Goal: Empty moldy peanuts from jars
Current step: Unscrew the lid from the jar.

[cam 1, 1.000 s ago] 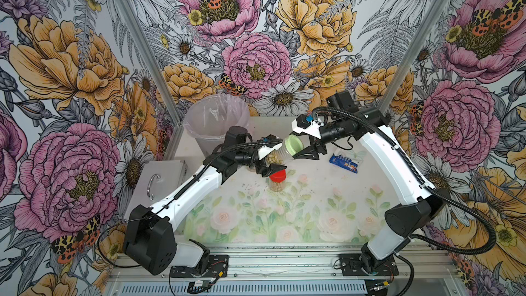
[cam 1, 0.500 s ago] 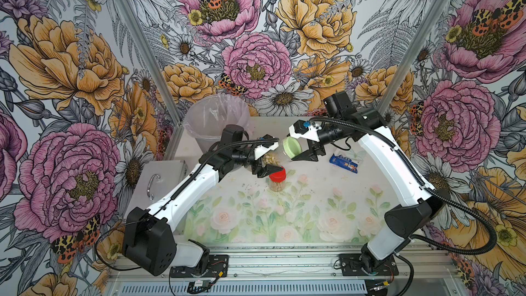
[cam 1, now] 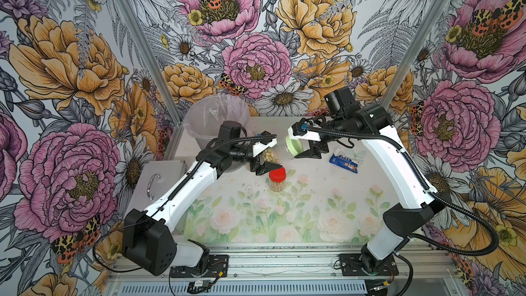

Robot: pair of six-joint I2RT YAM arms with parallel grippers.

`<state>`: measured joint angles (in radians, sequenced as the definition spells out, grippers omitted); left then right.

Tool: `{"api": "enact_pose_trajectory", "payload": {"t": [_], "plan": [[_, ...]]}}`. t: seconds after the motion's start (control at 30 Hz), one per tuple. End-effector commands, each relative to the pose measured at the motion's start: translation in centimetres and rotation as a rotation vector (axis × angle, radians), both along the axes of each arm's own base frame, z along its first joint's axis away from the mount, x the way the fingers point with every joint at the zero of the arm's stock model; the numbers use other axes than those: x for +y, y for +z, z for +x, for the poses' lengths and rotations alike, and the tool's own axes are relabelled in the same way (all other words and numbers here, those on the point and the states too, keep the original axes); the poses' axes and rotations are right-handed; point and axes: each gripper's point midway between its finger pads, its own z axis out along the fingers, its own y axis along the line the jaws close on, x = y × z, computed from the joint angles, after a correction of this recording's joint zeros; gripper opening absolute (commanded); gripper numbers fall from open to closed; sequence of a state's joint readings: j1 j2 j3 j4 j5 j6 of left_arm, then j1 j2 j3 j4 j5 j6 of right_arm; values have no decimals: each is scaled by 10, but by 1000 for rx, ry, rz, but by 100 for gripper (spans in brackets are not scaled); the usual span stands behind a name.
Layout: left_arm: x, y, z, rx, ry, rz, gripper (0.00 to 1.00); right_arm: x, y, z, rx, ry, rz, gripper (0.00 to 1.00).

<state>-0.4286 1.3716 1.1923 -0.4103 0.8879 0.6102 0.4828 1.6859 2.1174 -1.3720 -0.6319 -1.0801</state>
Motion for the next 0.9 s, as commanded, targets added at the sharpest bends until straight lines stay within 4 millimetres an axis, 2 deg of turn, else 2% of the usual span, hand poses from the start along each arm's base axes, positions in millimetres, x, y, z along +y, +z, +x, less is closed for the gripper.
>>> {"api": "enact_pose_trajectory", "payload": {"t": [0.0,0.27,0.47,0.6,0.87], "plan": [[21,12,8,38,59,-18,3,-32,2,12,-98,-90,-119,81],[16,8,9,55,48,-14,3,-19,7,0,-78,-25,-53,79],[13,7,9,56,36,-13,2,-18,5,-1,-88,-24,-59,78],[10,5,10,66,29,-11,2,-14,13,-5,-100,-8,-25,76],[-7,0,8,76,-12,0,2,6,41,-23,-144,79,95,73]]}}
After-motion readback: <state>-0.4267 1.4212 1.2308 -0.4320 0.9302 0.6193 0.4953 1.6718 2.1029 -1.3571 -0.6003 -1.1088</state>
